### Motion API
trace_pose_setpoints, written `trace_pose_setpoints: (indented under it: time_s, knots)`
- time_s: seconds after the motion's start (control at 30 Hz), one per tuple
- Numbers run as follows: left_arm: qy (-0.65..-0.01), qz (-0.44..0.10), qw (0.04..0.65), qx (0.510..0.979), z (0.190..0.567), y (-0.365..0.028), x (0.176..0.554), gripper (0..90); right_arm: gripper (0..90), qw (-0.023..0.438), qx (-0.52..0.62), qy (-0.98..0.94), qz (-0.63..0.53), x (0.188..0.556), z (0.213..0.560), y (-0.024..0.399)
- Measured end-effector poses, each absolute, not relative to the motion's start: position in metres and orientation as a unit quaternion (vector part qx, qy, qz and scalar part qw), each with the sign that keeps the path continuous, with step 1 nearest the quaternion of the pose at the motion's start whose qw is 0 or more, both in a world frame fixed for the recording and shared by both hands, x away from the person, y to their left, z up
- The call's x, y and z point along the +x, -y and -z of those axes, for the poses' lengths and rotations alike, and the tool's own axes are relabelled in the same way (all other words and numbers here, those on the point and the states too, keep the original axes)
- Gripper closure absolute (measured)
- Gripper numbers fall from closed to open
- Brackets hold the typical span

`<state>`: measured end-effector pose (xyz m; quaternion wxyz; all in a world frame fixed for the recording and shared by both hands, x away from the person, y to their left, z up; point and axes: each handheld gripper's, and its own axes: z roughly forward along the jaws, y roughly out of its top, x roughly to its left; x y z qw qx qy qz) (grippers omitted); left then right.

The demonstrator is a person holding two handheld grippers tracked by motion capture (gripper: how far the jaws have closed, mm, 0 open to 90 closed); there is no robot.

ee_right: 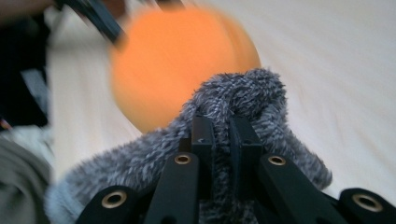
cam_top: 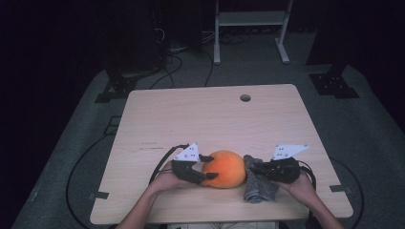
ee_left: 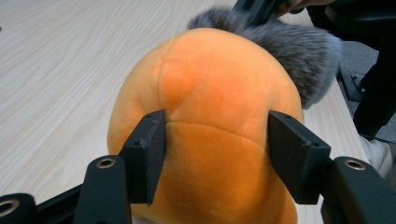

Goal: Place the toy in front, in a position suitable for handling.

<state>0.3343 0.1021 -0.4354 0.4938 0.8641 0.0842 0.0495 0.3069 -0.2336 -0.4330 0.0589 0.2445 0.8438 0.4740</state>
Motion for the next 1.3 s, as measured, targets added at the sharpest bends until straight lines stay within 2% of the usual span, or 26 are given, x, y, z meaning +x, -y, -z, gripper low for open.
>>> trace_pose_setpoints:
  time_s: [0.13, 0.3, 0.47, 0.63, 0.77, 0.83, 0.97, 1.0, 1.07, 1.17, 1.3]
  knots:
    - [-0.064, -0.076, 0.484, 0.87, 0.434, -0.092, 0.329, 40.9, 81.8, 0.081, 0.198, -0.841, -0.497, 0.303, 0.405, 0.207]
    - [-0.065, -0.085, 0.478, 0.872, 0.436, -0.093, 0.328, 41.7, 81.9, 0.089, 0.18, -0.856, -0.477, 0.317, 0.401, 0.178]
    - [-0.077, -0.078, 0.488, 0.866, 0.434, -0.095, 0.329, 41.5, 82.0, 0.092, 0.202, -0.855, -0.468, 0.317, 0.411, 0.192]
    - [-0.075, -0.1, 0.488, 0.864, 0.431, -0.086, 0.326, 40.5, 81.9, 0.081, 0.228, -0.843, -0.48, 0.313, 0.412, 0.215]
    - [-0.075, -0.105, 0.491, 0.862, 0.429, -0.08, 0.326, 40.2, 81.5, 0.083, 0.189, -0.842, -0.499, 0.307, 0.402, 0.197]
    - [-0.082, -0.1, 0.495, 0.859, 0.426, -0.083, 0.327, 36.0, 81.6, 0.092, 0.184, -0.848, -0.488, 0.306, 0.404, 0.188]
    - [-0.129, -0.058, 0.518, 0.844, 0.422, -0.096, 0.333, 18.1, 81.9, 0.082, 0.209, -0.838, -0.497, 0.313, 0.413, 0.198]
    - [-0.135, -0.044, 0.513, 0.847, 0.424, -0.097, 0.336, 17.9, 81.9, 0.081, 0.216, -0.835, -0.499, 0.313, 0.414, 0.202]
    - [-0.146, -0.009, 0.501, 0.853, 0.43, -0.097, 0.34, 20.4, 81.8, 0.085, 0.229, -0.833, -0.497, 0.314, 0.415, 0.211]
    - [-0.132, -0.029, 0.499, 0.856, 0.43, -0.094, 0.337, 35.7, 81.8, 0.092, 0.234, -0.839, -0.483, 0.31, 0.418, 0.217]
    - [-0.137, -0.04, 0.503, 0.852, 0.425, -0.094, 0.336, 42.1, 81.8, 0.112, 0.238, -0.846, -0.464, 0.304, 0.416, 0.225]
